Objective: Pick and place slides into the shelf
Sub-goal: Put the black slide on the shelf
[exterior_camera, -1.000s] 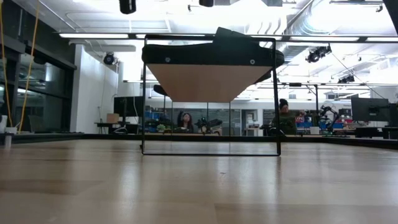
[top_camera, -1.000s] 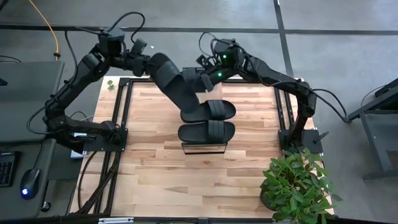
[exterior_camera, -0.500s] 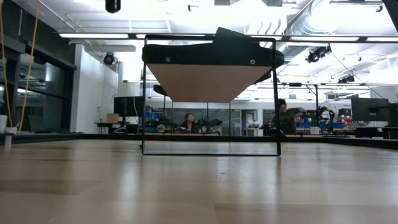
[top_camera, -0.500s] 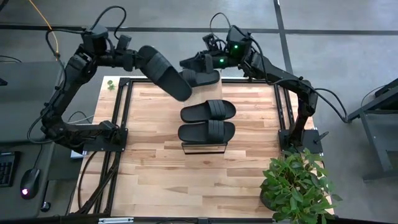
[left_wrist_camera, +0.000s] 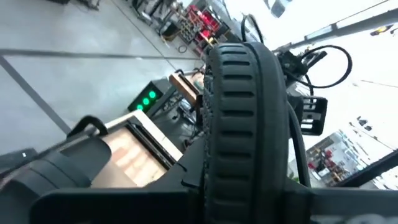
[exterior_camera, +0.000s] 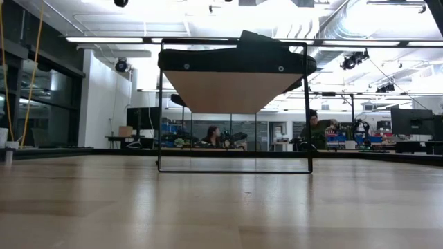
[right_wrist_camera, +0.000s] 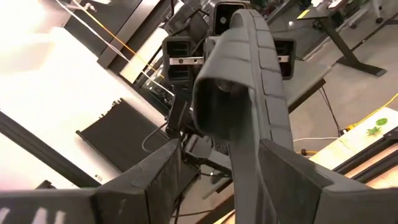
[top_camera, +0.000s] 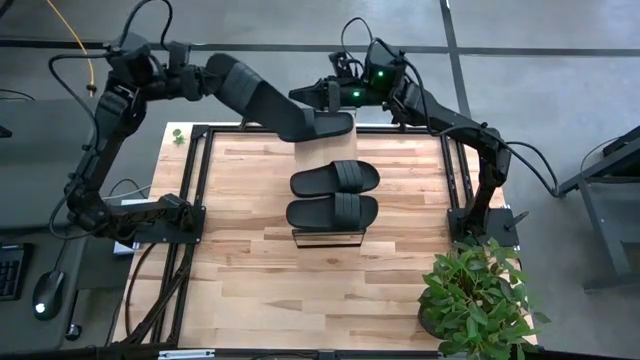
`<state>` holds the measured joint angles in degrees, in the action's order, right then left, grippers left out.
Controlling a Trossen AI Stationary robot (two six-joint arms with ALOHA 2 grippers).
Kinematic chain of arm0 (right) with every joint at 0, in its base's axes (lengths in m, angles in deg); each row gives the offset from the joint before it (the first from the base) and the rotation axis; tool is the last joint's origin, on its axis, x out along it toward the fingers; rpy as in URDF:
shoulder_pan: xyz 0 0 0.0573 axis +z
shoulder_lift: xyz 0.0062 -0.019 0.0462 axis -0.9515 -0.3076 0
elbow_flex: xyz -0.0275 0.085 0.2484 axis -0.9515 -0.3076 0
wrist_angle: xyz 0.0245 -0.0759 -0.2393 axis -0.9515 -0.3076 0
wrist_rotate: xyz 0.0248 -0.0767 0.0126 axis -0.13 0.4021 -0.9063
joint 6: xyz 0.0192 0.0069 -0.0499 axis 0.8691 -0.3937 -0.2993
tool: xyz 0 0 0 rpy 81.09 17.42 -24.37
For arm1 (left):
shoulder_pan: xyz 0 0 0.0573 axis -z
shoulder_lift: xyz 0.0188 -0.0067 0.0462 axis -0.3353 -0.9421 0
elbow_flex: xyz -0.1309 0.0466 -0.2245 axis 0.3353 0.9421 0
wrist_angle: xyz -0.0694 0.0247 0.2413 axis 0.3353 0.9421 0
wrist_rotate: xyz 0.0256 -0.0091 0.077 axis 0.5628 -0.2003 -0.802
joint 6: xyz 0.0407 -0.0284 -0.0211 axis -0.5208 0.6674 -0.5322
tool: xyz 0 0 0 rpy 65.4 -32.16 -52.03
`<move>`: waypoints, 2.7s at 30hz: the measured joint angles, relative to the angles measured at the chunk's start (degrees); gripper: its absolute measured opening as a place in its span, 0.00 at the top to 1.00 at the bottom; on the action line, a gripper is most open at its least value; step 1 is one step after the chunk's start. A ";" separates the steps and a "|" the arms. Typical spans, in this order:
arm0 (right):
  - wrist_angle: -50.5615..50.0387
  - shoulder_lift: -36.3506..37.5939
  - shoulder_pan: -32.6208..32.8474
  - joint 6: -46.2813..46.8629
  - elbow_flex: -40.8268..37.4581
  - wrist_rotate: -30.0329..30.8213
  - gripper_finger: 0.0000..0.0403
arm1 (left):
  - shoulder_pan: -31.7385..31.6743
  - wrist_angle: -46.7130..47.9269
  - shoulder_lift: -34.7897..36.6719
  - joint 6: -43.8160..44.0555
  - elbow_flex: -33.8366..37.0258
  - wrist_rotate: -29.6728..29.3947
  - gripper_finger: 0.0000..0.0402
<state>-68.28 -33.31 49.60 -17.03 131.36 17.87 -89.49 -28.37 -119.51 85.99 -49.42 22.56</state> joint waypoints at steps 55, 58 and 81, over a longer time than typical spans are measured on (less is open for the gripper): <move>-2.92 -0.11 3.53 -3.29 -0.11 7.96 0.89 | -4.69 -12.05 0.13 9.18 -0.07 3.43 0.91; -3.51 -0.11 3.52 -3.25 -0.11 7.90 0.91 | -4.69 -11.72 0.13 9.16 -0.07 3.81 0.89; -4.12 -0.11 -2.46 4.02 -0.11 -5.16 0.90 | -4.74 -11.61 0.11 2.81 -0.07 4.09 0.53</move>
<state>-72.40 -33.42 47.14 -13.00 131.25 12.70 -94.23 -39.97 -119.40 88.80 -49.49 26.65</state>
